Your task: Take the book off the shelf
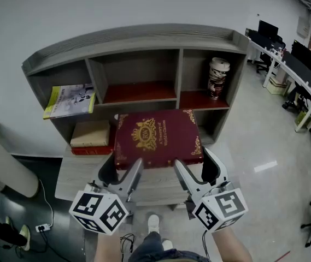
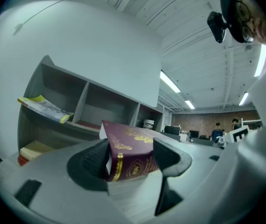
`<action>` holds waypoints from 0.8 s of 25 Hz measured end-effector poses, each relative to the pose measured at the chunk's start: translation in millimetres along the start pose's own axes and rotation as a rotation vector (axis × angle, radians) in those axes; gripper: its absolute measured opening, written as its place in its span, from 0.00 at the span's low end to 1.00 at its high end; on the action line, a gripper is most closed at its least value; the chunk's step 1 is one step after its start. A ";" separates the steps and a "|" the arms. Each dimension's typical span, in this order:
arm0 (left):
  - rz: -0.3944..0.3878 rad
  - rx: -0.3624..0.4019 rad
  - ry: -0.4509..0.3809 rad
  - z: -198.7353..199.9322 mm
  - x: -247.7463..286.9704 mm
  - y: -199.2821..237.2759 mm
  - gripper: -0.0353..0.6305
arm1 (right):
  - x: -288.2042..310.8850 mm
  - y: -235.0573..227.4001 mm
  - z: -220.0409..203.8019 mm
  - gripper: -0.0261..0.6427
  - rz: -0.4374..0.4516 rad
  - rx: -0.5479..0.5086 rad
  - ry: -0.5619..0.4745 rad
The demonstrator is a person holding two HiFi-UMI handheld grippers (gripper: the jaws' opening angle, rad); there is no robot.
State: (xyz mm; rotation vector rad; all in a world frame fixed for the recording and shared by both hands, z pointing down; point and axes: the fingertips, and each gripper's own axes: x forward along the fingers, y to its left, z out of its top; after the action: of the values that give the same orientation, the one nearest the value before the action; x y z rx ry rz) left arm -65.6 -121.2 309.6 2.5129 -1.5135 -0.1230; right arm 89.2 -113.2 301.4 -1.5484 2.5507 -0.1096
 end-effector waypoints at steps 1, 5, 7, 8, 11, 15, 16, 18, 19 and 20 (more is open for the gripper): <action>0.004 -0.004 0.002 0.9 -0.7 -0.3 0.50 | -0.4 0.4 0.5 0.50 -0.002 0.002 0.003; 0.006 -0.002 0.011 -0.2 -4.3 -3.6 0.50 | -5.7 1.3 -0.5 0.50 -0.008 0.009 0.009; 0.006 0.000 0.012 -2.2 -6.2 -5.2 0.50 | -8.6 1.6 -1.9 0.50 -0.008 0.010 0.011; 0.007 -0.001 0.014 -2.1 -6.4 -5.2 0.50 | -8.7 1.8 -1.8 0.50 -0.007 0.010 0.013; 0.010 -0.003 0.019 -2.1 -7.6 -5.7 0.50 | -9.7 2.4 -1.4 0.50 -0.008 0.010 0.020; 0.009 0.003 0.020 -4.9 -12.1 -8.2 0.50 | -15.3 4.2 -4.2 0.50 -0.009 0.013 0.018; 0.007 0.008 0.018 -8.0 -16.6 -11.9 0.50 | -21.7 5.4 -5.9 0.50 -0.009 0.013 0.014; 0.007 0.013 0.014 -14.7 -26.4 -19.5 0.50 | -35.1 8.1 -9.7 0.50 -0.008 0.011 0.006; 0.008 0.013 0.013 -17.3 -30.1 -22.0 0.50 | -39.8 9.2 -11.4 0.50 -0.008 0.010 0.002; 0.010 0.012 0.012 -19.5 -33.2 -23.9 0.50 | -43.7 10.2 -12.8 0.50 -0.007 0.010 0.000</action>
State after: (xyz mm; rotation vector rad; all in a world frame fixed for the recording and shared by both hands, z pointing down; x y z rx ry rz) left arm -57.1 -78.5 322.3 2.5102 -1.5262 -0.0976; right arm 97.9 -70.0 316.7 -1.5544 2.5405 -0.1232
